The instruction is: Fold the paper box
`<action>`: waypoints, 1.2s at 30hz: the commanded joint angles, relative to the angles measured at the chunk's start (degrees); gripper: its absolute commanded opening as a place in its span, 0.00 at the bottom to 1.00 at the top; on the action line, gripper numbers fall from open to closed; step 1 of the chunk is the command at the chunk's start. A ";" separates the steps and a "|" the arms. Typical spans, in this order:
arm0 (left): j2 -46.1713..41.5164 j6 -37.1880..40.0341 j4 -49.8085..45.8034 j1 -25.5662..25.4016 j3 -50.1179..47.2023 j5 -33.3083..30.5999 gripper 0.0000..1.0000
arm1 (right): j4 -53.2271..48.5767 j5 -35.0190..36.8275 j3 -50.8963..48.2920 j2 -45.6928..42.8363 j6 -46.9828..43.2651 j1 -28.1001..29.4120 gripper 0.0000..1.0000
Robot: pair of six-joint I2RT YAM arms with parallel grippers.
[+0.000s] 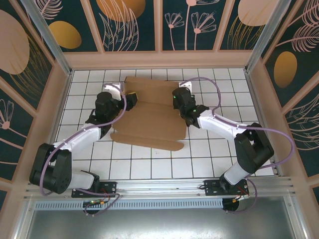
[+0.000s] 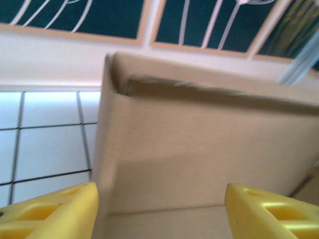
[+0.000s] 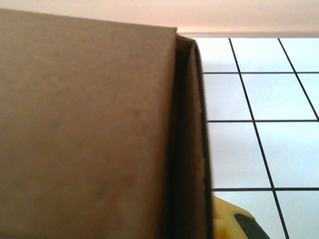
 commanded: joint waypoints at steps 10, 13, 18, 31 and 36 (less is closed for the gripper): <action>-2.69 -4.47 3.48 0.39 2.62 5.98 0.67 | 14.29 1.52 -11.68 -3.39 -0.90 -0.88 0.00; -1.78 -6.38 0.98 1.17 4.89 1.15 0.70 | 18.98 4.34 -15.15 -4.07 -1.94 0.20 0.00; 5.47 -9.88 -4.06 2.67 10.03 3.10 0.70 | 27.41 10.48 -19.82 -3.58 -6.19 2.28 0.00; 13.47 -15.88 -2.37 2.67 8.10 9.37 0.63 | 34.50 22.45 -22.95 3.62 -6.74 6.80 0.00; 16.57 -16.28 -2.57 2.69 7.00 8.13 0.58 | 34.32 21.93 -22.81 5.35 -6.41 7.07 0.00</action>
